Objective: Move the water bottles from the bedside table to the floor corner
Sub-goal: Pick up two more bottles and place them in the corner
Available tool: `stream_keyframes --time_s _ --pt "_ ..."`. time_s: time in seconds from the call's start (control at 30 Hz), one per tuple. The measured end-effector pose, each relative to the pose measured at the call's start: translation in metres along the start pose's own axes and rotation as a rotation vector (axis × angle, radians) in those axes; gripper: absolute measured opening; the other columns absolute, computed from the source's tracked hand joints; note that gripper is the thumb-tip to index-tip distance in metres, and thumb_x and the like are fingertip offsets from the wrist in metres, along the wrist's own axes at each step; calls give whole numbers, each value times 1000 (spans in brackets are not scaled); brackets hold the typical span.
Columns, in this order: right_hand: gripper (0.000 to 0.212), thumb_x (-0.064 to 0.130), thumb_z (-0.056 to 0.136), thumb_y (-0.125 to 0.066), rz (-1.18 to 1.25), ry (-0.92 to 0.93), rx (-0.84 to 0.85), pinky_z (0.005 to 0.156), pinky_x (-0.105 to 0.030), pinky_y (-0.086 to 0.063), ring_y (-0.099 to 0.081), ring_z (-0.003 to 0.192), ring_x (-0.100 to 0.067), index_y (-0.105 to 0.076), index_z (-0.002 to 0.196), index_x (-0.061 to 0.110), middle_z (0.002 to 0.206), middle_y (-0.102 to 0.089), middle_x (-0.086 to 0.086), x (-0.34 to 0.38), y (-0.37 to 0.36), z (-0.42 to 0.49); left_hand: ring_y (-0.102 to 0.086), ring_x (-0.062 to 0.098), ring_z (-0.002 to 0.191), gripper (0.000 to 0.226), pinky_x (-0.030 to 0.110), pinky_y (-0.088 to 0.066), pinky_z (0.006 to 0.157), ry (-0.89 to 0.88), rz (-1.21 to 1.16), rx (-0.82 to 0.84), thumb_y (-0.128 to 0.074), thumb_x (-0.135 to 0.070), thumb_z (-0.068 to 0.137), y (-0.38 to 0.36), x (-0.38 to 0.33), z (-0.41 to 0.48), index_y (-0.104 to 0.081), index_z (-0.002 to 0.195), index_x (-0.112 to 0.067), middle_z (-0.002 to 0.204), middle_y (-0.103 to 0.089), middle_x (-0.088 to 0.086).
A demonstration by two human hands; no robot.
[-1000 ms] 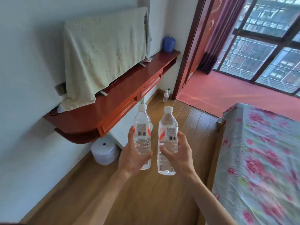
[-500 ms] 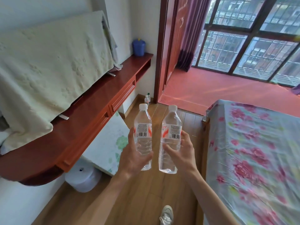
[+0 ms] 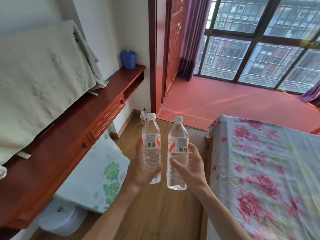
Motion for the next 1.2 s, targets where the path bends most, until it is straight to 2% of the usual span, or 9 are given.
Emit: stream_keyframes --time_s 0.17,0.23,0.3,0.47,0.57,0.8,0.9,1.03,1.2 --pt "70 21 74 -85 -3 -13 -25 68 -7 -52 -67 84 11 -47 132 19 94 -68 19 -11 15 35 -61 -6 91 119 18 -56 75 -20 -17 24 -80 -61 60 -23 -6 41 -2 149 -43 135 -55 -9" --pt "70 22 73 -85 -3 -26 -40 69 -6 -51 -67 85 11 -47 132 18 95 -68 18 -17 19 47 -57 -12 89 120 11 -53 70 -22 -21 46 -78 -61 59 -31 -6 56 -3 150 -40 134 -53 -10" --pt "71 22 73 -85 -2 -39 -43 70 -10 -53 -68 84 7 -47 132 19 96 -70 15 -21 20 57 -56 -15 87 121 5 -49 64 -16 -56 59 -78 -58 58 -38 -6 69 -4 151 -36 131 -53 -11" --pt "68 20 73 -85 -15 -52 -67 70 -14 -55 -70 83 4 -47 130 20 95 -72 13 -31 21 111 -66 5 97 118 12 -54 64 -27 -15 94 -77 -65 57 -56 6 131 -6 149 -41 137 -56 -3" --pt "69 20 73 -85 -19 -60 -94 75 -25 -60 -72 82 -1 -47 131 20 96 -73 9 -38 19 146 -68 10 97 120 14 -53 64 -31 16 125 -74 -67 58 -66 10 174 -2 150 -39 138 -55 -1" --pt "65 16 74 -85 -8 -80 -153 77 -40 -62 -74 82 -10 -49 129 18 98 -74 1 -42 12 232 -66 16 107 119 6 -44 57 -39 -15 149 -81 -52 65 -78 16 263 3 149 -43 144 -49 -2" --pt "62 16 74 -85 9 -80 -172 78 -42 -61 -74 83 -11 -51 126 16 98 -75 1 -38 8 264 -65 20 109 120 13 -52 63 -49 -48 179 -84 -49 66 -83 16 296 3 149 -44 145 -47 2" --pt "65 18 73 -86 10 -78 -190 78 -40 -61 -74 84 -9 -51 127 16 100 -74 3 -34 4 300 -69 15 97 122 38 -62 67 -66 -33 174 -81 -64 59 -84 11 331 -1 148 -47 132 -60 -1" --pt "66 18 72 -86 8 -71 -193 77 -33 -61 -73 82 -6 -51 128 14 98 -74 5 -34 1 343 -70 14 95 123 41 -62 68 -73 -61 194 -79 -70 55 -93 11 371 -2 149 -46 133 -59 -2"
Point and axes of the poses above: each hand's wrist, its own z-axis towards the middle knuckle, its own y-axis out of the back of the hand, x = y × z, the point moved 5 cm from there along z, towards the middle knuckle
